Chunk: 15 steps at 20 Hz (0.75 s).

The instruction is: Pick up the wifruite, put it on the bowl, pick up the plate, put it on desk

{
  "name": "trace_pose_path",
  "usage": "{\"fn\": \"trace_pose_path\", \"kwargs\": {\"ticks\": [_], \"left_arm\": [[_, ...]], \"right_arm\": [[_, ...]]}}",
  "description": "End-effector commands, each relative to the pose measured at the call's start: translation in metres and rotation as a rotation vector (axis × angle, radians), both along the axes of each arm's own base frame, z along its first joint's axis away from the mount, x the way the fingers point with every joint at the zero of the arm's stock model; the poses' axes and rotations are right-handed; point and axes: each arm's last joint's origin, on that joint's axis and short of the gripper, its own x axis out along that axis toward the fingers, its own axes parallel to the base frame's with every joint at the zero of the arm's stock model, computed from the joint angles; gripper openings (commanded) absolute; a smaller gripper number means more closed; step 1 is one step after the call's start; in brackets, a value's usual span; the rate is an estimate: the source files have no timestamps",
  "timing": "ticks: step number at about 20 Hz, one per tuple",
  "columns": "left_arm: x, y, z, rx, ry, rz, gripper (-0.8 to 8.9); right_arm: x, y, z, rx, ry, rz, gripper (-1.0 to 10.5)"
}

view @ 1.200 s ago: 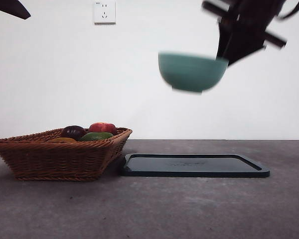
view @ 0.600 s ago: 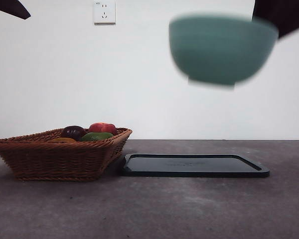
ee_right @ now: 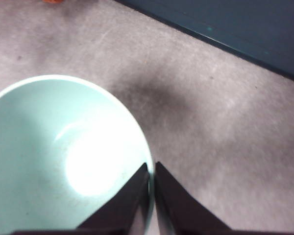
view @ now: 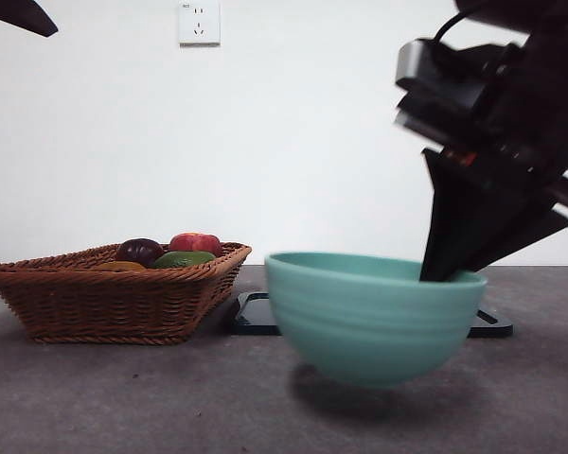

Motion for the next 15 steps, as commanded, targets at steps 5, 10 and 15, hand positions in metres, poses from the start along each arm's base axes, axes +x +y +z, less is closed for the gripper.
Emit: {"fn": "trace_pose_path", "kwargs": {"ticks": [5,10,15], "left_arm": [[0.0014,-0.0013,0.0061,-0.007,-0.024,-0.012,4.64],[0.0014,-0.0013,0.0061,-0.007,-0.025,-0.012,4.64],[0.0014,-0.0013,0.0061,-0.007,-0.024,-0.012,4.64]], "right_arm": [[0.0052,0.0099,-0.0097,-0.043,-0.009,-0.014,0.1],[0.004,0.0122,-0.0099,-0.048,-0.015,-0.007,0.1],[0.0047,0.0115,-0.0089,-0.055,-0.022,-0.043,2.3]]}}
